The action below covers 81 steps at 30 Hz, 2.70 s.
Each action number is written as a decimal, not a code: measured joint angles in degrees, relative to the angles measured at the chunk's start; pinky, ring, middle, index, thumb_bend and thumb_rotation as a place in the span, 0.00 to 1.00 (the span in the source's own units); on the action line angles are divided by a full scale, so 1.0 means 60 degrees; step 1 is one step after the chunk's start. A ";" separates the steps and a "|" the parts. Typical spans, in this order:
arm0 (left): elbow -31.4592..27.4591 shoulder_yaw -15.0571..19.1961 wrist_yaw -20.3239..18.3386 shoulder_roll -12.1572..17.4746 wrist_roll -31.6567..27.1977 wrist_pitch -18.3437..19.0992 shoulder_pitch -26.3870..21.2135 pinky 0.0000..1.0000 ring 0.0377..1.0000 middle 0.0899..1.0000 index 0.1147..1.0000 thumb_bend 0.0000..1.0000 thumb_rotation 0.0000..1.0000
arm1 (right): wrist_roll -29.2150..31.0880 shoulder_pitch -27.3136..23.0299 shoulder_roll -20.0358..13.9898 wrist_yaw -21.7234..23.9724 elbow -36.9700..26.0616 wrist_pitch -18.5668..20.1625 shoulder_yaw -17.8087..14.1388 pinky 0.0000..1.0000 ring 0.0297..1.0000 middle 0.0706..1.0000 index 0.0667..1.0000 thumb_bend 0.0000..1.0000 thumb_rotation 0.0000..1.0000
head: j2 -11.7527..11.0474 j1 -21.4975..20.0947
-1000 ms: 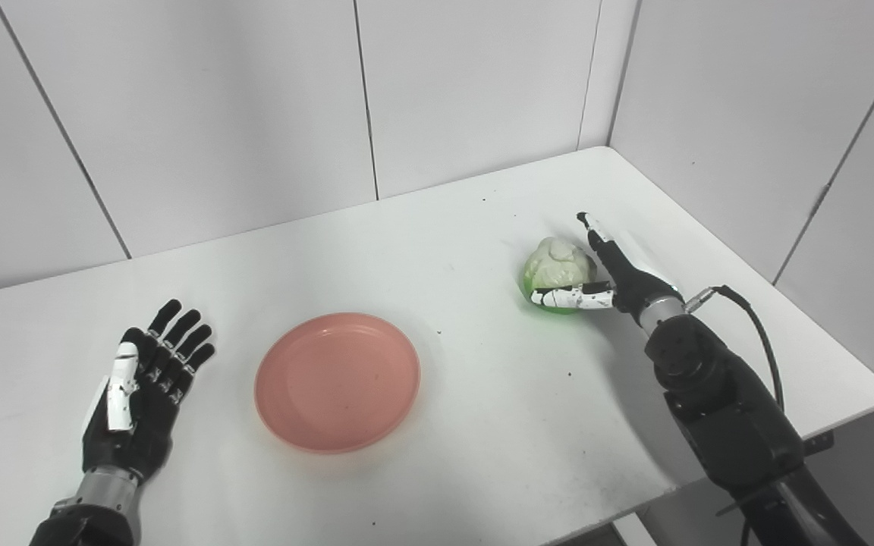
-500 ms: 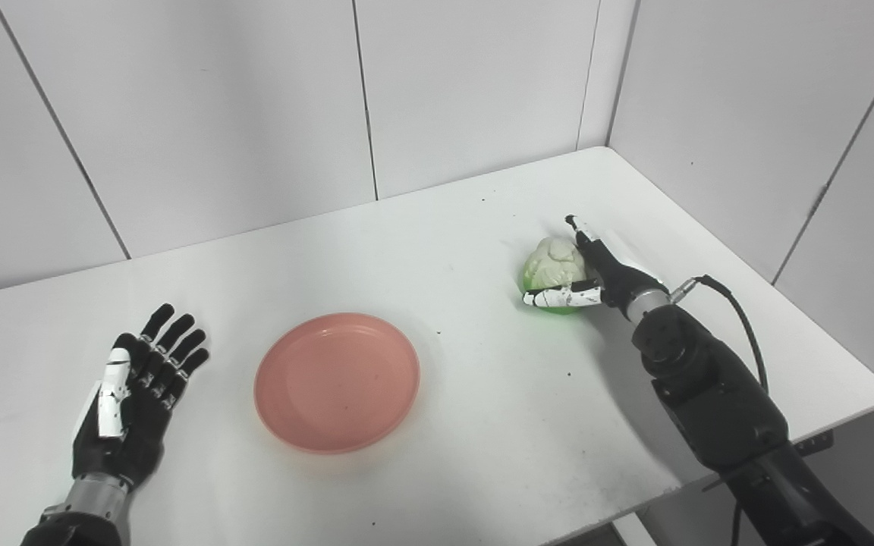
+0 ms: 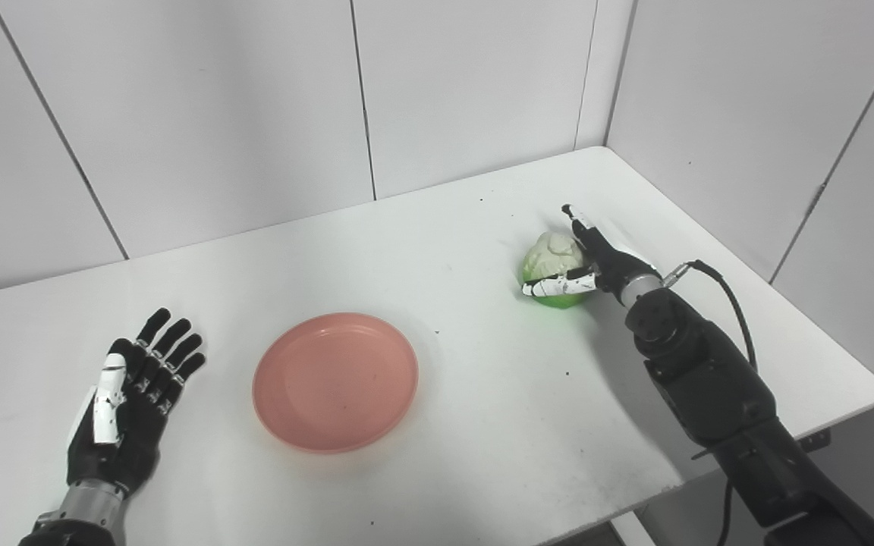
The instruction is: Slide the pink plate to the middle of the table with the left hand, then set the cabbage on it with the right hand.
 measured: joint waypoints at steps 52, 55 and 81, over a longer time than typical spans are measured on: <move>-0.1383 -0.0627 0.1215 -0.0680 0.0662 0.0580 0.0544 0.89 0.88 0.89 0.88 0.46 1.00 | -0.0483 -0.0317 0.0448 0.1073 -0.3015 0.0494 0.0505 0.35 0.38 0.47 0.50 0.51 0.00 | -0.0044 0.1800; -0.1585 -0.0709 0.1429 -0.0825 0.0776 0.0790 0.0565 0.89 0.88 0.89 0.88 0.45 1.00 | -0.0489 -0.0441 0.0539 0.1266 -0.3163 0.0494 0.0637 0.36 0.38 0.47 0.50 0.51 0.00 | -0.0044 0.2021; -0.2007 -0.1316 0.2663 -0.2137 0.2085 0.1110 0.0649 0.88 0.89 0.89 0.88 0.44 1.00 | -0.0104 -0.1475 0.1854 0.2074 -0.2292 -0.0317 0.2822 0.35 0.36 0.46 0.51 0.51 0.00 | 0.0293 0.4980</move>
